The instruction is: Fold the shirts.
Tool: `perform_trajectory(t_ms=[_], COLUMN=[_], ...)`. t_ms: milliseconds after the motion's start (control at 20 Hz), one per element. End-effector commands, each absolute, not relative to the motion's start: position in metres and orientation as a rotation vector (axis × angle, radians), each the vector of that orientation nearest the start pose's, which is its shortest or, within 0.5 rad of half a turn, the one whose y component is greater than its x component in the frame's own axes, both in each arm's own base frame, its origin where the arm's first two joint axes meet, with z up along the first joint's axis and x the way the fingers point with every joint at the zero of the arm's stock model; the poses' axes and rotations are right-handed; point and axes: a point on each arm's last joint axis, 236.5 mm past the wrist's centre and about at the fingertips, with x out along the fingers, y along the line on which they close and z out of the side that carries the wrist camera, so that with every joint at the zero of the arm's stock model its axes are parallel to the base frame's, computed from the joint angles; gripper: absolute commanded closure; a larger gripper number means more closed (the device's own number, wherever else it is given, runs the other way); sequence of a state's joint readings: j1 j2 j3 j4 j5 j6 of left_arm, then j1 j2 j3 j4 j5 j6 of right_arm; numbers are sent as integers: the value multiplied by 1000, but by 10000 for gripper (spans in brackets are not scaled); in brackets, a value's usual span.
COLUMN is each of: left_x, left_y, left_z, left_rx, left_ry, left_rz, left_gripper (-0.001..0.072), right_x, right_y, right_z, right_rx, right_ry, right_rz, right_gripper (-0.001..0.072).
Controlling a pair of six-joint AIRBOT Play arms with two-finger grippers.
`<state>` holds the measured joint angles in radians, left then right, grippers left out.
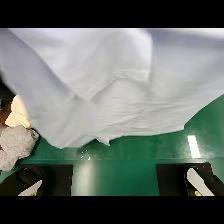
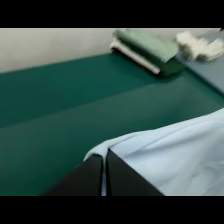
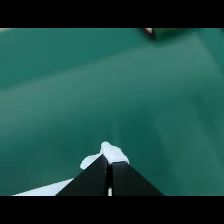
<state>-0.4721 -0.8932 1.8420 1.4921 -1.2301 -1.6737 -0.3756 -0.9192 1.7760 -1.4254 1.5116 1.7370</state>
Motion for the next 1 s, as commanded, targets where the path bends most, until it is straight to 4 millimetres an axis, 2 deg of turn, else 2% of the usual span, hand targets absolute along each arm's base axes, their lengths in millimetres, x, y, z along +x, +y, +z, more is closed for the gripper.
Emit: perform_trajectory(t_ms=[0, 100, 250, 400, 500, 600, 700, 850, 950], left_x=[331, 365, 419, 460, 486, 506, 522, 536, 534], left_y=[-148, -151, -152, -159, -139, -106, -88, -85, -85], left_z=[336, 301, 269, 232, 206, 183, 168, 150, 128], left_rx=[71, 129, 224, 274, 215, 121, 39, 36, 69], left_ry=[540, 613, 615, 633, 674, 720, 738, 751, 815], left_rz=[-360, -308, -228, -203, -133, -55, -52, -110, -122], left_gripper=[680, 680, 681, 681, 680, 680, 680, 680, 680], right_x=[323, 354, 410, 455, 477, 495, 510, 523, 520], right_y=[-82, -74, -51, -31, -25, -27, -29, -30, -28], right_z=[257, 232, 205, 182, 167, 154, 142, 115, 92], right_rx=[388, 349, 272, 235, 232, 236, 240, 242, 246], right_ry=[941, 998, 990, 960, 944, 933, 920, 951, 1018], right_rz=[-272, -215, -116, -65, -53, -56, -59, -61, -55], right_gripper=[702, 702, 702, 702, 702, 702, 702, 702, 702])
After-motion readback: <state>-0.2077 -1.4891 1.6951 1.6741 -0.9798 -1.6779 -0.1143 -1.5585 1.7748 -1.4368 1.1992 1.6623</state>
